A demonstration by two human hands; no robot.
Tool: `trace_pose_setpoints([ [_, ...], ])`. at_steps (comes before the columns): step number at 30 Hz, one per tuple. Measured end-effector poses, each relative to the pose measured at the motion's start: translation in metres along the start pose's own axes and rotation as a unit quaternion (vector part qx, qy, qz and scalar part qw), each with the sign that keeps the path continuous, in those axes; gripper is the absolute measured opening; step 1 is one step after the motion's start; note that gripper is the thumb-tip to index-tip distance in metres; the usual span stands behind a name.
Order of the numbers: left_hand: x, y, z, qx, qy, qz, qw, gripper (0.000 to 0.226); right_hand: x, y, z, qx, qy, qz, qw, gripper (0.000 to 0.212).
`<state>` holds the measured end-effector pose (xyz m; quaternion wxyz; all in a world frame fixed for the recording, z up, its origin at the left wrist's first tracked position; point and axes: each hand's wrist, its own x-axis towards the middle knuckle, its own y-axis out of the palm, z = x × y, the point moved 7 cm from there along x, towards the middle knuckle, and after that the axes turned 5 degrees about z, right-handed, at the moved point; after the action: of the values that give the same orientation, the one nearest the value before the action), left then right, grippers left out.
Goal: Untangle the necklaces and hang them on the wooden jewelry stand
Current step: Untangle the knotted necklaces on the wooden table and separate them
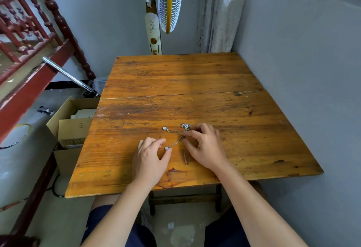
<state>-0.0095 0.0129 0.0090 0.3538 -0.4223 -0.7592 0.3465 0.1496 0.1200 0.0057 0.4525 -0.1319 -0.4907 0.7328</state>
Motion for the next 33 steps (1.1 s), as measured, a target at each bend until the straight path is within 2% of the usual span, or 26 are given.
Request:
trace_pose_setpoints([
  [10,-0.017,-0.010,0.007,0.011,-0.026,-0.018,0.999,0.009,-0.003,-0.004,-0.008,0.055,0.061,-0.003,0.997,0.032],
  [15,-0.034,-0.024,0.018,0.030,-0.040,-0.038,0.998,0.003,-0.027,-0.011,-0.008,0.055,0.057,-0.041,0.996,0.026],
  [23,-0.042,-0.023,0.022,0.059,-0.058,-0.022,0.996,0.016,-0.061,-0.021,-0.008,0.012,0.097,-0.107,0.989,0.021],
  [28,-0.042,-0.023,0.023,0.061,-0.065,-0.028,0.996,0.018,-0.062,-0.018,-0.011,-0.016,0.156,-0.098,0.983,0.037],
  [33,-0.041,-0.023,0.019,0.067,-0.060,-0.024,0.996,0.010,-0.062,-0.019,-0.011,-0.022,0.151,-0.090,0.984,0.040],
])
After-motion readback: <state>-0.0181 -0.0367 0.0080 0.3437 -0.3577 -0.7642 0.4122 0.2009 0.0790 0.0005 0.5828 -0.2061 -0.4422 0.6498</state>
